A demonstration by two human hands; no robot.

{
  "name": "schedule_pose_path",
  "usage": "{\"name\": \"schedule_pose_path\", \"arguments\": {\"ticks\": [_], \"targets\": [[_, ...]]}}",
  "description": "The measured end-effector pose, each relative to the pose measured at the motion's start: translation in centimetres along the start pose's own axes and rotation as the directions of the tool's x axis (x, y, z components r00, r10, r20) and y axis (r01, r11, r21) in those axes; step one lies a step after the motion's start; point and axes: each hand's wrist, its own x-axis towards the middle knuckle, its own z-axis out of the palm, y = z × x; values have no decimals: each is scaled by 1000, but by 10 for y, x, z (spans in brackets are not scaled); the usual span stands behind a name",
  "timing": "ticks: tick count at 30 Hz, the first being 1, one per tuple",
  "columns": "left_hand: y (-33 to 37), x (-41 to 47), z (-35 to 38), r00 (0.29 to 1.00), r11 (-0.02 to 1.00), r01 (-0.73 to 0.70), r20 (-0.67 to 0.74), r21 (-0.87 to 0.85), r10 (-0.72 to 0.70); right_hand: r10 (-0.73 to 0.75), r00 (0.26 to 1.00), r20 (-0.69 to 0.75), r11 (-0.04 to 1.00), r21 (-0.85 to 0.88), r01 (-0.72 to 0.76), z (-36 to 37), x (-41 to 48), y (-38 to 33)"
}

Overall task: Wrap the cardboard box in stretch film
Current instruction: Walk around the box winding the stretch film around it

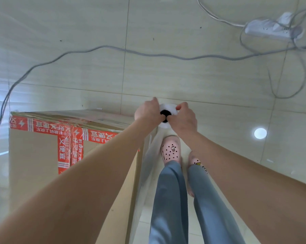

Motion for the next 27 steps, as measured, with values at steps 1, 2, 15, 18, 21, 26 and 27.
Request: {"name": "schedule_pose_path", "arguments": {"ticks": [1,2,15,18,21,26,27], "targets": [[4,2,1,997,995,-81,-10,59,82,-12,1000,-5,1000,-10,12,-1,3,-2],[7,5,1,987,982,-154,-20,109,157,-25,1000,-5,999,-30,25,-2,5,-4],[-20,34,-29,994,991,27,-105,-135,-41,-68,992,105,995,-60,74,2,27,-51],[-29,38,-37,991,983,46,-114,-175,-67,-48,991,121,999,-4,49,14,28,-57],[-40,42,-46,987,979,63,-132,-192,-89,-89,992,93,995,51,84,24,29,-69],[-62,49,-54,980,935,87,-139,-344,-142,-153,987,55,988,30,151,35,33,-92],[-66,49,-53,977,919,95,-140,-384,-159,-158,986,47,987,27,157,37,33,-94]]}}
